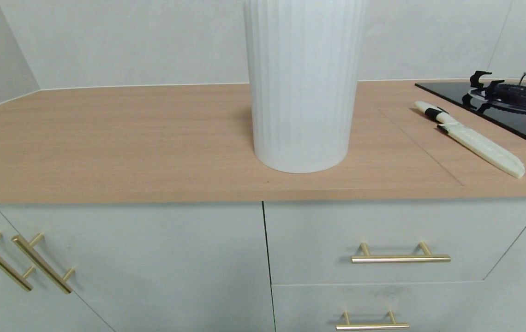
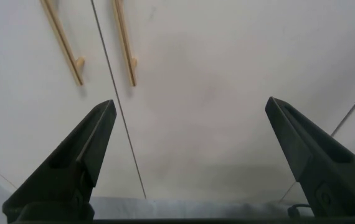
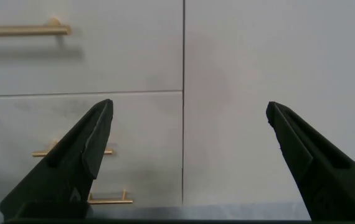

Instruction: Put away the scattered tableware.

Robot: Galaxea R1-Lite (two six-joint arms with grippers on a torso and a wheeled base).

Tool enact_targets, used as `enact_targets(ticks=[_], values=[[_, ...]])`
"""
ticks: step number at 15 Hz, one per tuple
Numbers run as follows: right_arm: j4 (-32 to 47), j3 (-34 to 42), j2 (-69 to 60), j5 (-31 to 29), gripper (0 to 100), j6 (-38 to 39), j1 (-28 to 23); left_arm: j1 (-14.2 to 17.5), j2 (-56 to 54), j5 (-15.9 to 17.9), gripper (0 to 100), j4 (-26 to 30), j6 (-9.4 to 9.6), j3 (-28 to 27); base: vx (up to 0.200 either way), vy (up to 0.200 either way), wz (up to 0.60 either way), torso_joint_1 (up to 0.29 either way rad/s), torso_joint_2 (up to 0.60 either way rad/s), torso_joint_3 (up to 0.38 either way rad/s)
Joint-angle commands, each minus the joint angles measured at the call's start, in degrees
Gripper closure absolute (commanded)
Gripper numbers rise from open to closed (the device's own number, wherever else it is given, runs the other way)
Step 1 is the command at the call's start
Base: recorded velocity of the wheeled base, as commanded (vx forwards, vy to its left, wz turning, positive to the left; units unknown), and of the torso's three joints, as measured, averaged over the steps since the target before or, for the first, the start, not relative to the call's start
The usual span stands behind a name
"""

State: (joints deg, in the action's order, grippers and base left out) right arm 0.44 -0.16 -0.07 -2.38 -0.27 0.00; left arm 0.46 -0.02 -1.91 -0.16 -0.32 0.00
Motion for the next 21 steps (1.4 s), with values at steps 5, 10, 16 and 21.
enact_targets(ticks=[5, 10, 16, 21], values=[[0.0, 0.0, 0.1, 0.0, 0, -0.1, 0.0, 0.0, 0.0, 0.0, 0, 0.0, -0.12, 0.0, 0.0, 0.0, 0.0, 0.1, -0.38, -0.301], [0.0, 0.0, 0.1, -0.1, 0, 0.0, 0.0, 0.0, 0.0, 0.0, 0, 0.0, -0.12, 0.0, 0.0, 0.0, 0.0, 0.155, -0.48, -0.304], [0.0, 0.0, 0.1, 0.0, 0, 0.0, 0.0, 0.0, 0.0, 0.0, 0, 0.0, -0.12, 0.0, 0.0, 0.0, 0.0, 0.188, -0.48, -0.29], [0.0, 0.0, 0.1, 0.0, 0, 0.0, 0.0, 0.1, 0.0, 0.0, 0, 0.0, -0.12, 0.0, 0.0, 0.0, 0.0, 0.214, -0.5, -0.29]])
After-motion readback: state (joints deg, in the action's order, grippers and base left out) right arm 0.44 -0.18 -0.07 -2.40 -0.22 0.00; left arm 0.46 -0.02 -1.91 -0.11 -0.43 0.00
